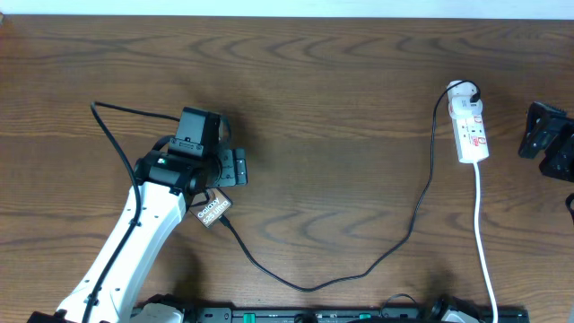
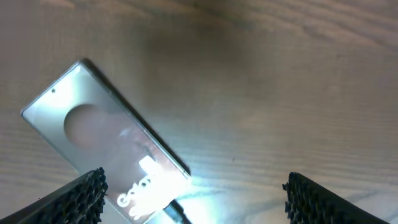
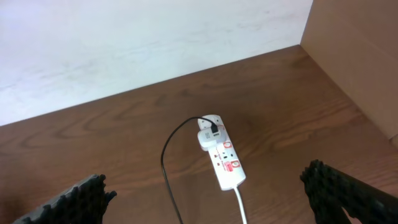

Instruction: Plug charger to phone and switch on socket

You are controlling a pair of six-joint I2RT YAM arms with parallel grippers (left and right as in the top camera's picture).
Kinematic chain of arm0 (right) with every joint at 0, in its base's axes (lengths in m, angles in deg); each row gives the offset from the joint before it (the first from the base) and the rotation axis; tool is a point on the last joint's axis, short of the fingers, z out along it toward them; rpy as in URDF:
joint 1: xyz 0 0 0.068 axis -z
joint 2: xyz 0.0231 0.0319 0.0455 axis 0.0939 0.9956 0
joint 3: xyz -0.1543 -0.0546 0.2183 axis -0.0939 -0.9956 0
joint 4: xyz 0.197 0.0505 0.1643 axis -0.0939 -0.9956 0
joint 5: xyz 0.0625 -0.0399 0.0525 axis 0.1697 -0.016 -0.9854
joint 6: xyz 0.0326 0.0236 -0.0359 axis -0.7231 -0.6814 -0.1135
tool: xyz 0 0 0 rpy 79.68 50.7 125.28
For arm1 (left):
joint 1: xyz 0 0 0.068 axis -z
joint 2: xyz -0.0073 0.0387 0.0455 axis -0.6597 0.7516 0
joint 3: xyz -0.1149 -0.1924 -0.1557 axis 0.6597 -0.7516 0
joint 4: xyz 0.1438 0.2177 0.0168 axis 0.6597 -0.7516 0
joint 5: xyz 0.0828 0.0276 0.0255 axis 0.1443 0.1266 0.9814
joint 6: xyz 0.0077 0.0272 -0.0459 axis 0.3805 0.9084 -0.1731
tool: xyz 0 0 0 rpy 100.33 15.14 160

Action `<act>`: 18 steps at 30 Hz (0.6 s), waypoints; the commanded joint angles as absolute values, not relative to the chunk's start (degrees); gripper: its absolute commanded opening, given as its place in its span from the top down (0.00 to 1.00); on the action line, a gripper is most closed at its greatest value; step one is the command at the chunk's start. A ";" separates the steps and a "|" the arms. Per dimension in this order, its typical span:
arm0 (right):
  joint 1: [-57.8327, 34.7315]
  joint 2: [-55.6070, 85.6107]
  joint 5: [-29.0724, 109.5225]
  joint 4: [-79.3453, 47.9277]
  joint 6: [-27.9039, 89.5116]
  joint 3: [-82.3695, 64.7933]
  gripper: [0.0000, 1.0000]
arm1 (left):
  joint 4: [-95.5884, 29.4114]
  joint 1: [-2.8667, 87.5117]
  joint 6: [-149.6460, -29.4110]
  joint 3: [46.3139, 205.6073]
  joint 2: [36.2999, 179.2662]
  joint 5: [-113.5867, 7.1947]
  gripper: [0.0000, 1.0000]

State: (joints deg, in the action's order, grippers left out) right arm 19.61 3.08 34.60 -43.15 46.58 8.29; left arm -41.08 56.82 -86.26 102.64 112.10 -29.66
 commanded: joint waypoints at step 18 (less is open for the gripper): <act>19.43 2.99 34.23 -43.30 45.82 8.51 0.01 | -22.00 56.93 -85.87 81.90 83.55 -21.42 0.11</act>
State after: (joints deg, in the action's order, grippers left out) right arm 19.61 3.08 34.60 -43.22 46.58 8.29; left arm -27.68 56.82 -86.24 86.40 89.00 -23.86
